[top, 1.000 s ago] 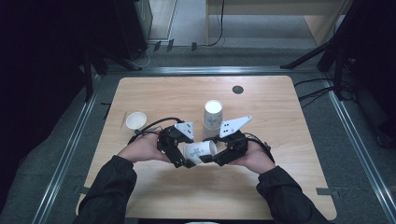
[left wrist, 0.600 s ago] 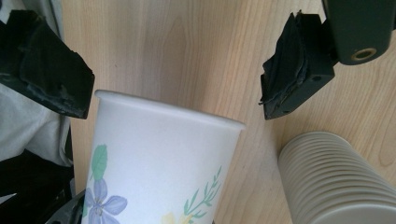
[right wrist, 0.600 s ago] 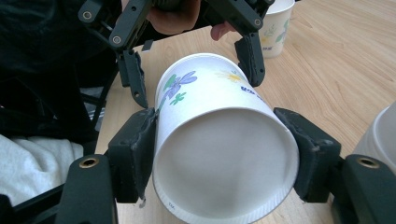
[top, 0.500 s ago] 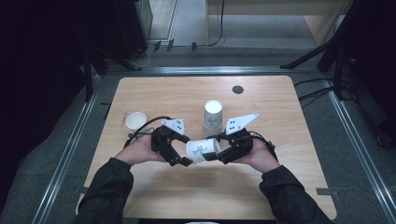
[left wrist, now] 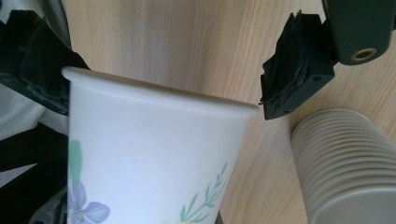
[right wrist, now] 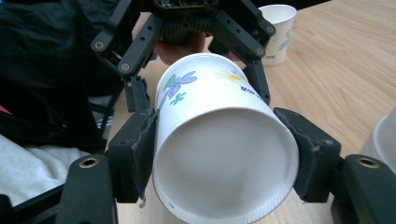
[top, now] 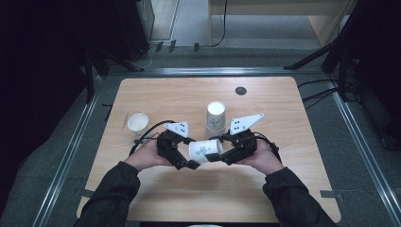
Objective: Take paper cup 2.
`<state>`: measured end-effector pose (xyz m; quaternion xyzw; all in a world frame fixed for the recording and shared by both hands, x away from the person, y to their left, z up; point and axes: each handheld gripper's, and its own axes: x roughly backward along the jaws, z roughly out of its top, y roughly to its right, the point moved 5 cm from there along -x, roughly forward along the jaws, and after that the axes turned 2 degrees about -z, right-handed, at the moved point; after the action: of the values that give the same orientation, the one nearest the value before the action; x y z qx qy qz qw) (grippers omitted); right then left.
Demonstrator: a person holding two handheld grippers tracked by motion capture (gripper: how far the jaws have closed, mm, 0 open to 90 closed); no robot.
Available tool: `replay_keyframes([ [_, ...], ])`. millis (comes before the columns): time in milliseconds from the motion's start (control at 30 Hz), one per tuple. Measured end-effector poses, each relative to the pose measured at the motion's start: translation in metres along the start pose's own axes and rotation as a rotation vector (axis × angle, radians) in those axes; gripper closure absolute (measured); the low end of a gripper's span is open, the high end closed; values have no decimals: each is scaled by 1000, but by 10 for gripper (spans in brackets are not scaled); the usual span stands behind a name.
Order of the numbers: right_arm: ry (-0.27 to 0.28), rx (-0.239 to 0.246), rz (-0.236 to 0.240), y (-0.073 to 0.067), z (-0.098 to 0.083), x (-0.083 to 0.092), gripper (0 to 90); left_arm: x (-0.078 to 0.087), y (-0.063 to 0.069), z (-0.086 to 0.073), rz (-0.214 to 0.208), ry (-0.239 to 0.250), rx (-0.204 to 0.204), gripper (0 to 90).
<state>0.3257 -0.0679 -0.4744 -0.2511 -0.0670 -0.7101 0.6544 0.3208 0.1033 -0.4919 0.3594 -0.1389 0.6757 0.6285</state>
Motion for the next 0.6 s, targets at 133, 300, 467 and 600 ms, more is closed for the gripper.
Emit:
replay_keyframes([
  [133,3,-1,8,-1,0,-1,335,-2,2,0,-21,26,-17,105],
  [300,6,-6,22,-2,1,-3,334,0,3,2,-56,62,-17,140],
  [467,7,-10,25,-3,1,-5,335,-1,4,2,-39,55,-26,147],
  [600,4,-8,26,-3,1,-5,337,0,3,1,-40,50,-29,209],
])
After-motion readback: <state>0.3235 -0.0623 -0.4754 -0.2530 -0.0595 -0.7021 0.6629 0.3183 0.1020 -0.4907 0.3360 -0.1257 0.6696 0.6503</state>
